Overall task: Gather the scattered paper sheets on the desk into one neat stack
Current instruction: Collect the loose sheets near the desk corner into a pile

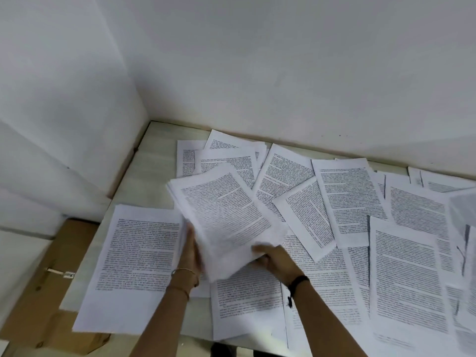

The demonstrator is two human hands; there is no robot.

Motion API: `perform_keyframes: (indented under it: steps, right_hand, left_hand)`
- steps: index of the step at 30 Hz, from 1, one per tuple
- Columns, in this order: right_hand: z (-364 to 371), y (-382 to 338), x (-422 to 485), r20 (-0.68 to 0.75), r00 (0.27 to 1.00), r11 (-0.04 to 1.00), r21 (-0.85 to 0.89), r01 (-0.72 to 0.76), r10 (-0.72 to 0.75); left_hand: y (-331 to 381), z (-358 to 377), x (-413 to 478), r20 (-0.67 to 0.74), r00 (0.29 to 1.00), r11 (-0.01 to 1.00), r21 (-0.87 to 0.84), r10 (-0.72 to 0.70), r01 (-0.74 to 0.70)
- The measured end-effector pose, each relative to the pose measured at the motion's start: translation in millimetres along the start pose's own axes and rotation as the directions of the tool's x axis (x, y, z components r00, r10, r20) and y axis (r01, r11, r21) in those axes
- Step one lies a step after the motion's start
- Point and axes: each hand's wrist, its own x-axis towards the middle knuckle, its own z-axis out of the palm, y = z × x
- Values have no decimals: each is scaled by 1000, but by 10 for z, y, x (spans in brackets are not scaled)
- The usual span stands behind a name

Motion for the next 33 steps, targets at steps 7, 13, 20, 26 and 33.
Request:
perform_keyframes:
  steps: [7,13,20,26,33]
  right_hand:
    - [-46,-255,104,-329,894,935,-284,215,-305]
    - [108,-224,186,43,987,334,-938,94,-158]
    - [157,-221,74,47,981,450,-884,129,-190]
    - [305,-188,221,-15,953,793,-559,242,-302]
    - [1165,82,177,195,959,809,-517,280,-208]
  left_hand:
    - [13,-99,78,-261,961,938,346,96,0]
    - [-136,-14,-37,-339,921,900,434,195,-31]
    - [-78,-70,-70,-310,911,754,657,270,0]
    - [52,-550,-71,-153,968,745,666,201,-50]
    - [326,-1068,-567,-455,738,662,749,499,14]
